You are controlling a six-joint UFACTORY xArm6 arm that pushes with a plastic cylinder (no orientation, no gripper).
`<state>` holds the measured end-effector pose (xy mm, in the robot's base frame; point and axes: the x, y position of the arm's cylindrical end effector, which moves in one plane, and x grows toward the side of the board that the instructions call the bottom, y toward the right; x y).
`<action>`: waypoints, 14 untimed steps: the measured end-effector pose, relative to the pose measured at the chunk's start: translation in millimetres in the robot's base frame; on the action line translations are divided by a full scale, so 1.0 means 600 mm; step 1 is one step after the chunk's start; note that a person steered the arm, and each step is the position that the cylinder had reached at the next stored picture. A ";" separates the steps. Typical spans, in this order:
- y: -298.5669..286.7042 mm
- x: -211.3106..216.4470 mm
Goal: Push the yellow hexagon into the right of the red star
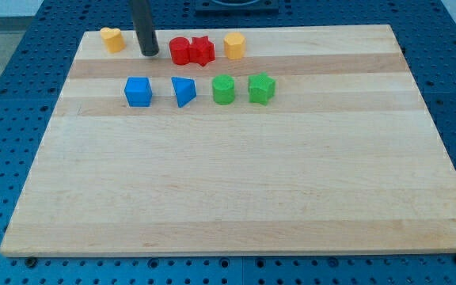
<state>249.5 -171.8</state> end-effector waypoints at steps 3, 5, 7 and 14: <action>0.205 -0.094; 0.286 -0.072; 0.276 -0.045; 0.328 0.000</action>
<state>249.3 25.2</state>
